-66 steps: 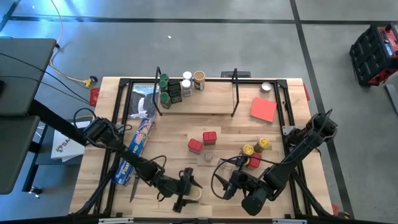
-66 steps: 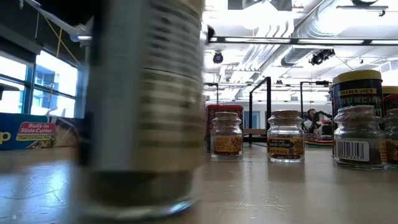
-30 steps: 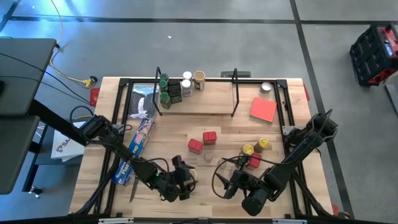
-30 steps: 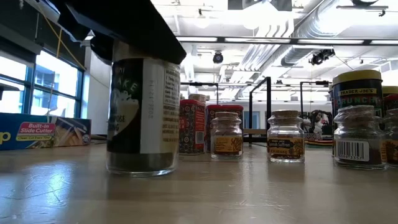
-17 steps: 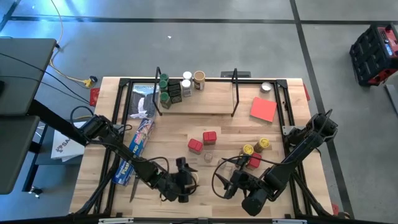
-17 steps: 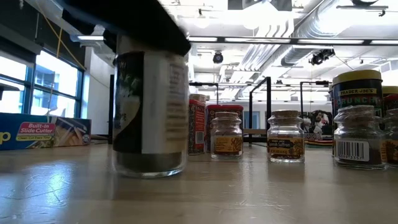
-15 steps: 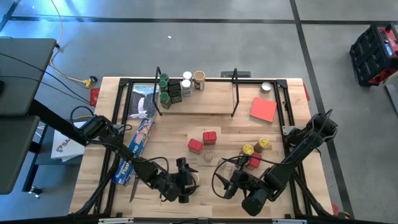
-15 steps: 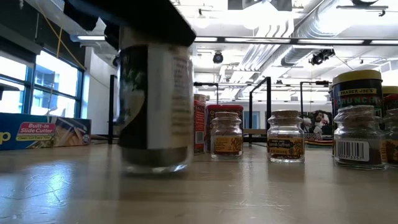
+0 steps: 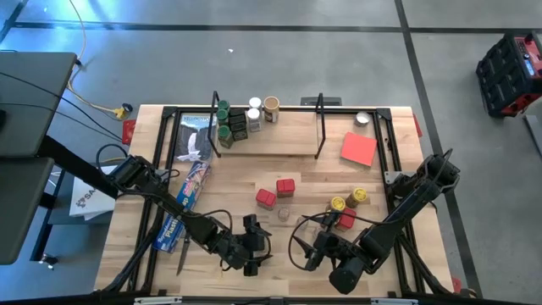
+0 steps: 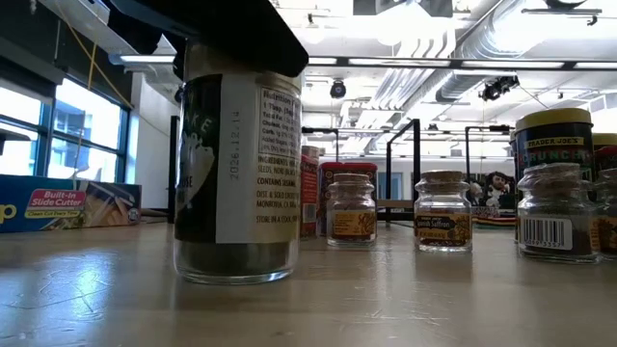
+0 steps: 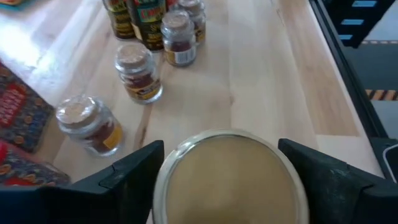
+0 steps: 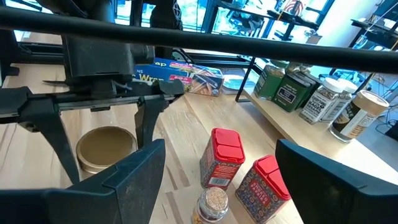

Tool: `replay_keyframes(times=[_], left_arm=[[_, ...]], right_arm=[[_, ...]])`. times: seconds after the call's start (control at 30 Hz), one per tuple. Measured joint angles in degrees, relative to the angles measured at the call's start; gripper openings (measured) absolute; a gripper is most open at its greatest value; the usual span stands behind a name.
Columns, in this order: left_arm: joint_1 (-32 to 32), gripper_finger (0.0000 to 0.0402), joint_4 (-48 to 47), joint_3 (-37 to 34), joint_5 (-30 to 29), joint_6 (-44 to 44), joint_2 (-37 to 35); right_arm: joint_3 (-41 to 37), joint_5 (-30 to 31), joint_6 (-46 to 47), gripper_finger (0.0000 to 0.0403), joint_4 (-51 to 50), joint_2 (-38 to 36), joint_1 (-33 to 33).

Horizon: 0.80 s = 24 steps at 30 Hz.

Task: Shelf spices
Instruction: Put the gold seasoning bottle on the shelf and align it with the other gold seasoning bottle

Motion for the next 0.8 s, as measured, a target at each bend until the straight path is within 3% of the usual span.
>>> replay_keyframes(times=[0.33, 0.47, 0.57, 0.67, 0.8], left_arm=[[1.09, 0.0333, -0.09, 0.00, 1.25, 4.79, -5.30], [-1.12, 0.0333, -10.42, 0.95, 2.19, 6.43, -10.37], [-5.13, 0.0333, -27.20, 3.95, -1.66, 0.25, -15.01], [-8.35, 0.0333, -41.32, 5.01, -2.33, -12.11, -18.47], [-11.07, 0.0330, -46.52, 0.42, -3.24, -25.89, -18.48]], right_arm=[[0.00, -0.02, 0.63, 0.0300, 0.02, 0.00, -0.02], [0.00, -0.07, 1.18, 0.0300, 0.02, 0.00, 0.00], [-0.02, -0.28, 1.34, 0.0300, 0.02, 0.00, -0.02], [-0.02, -0.31, 1.72, 0.0300, 0.06, 0.00, 0.00], [-0.02, -0.13, 1.50, 0.0300, 0.02, 0.00, -0.02]])
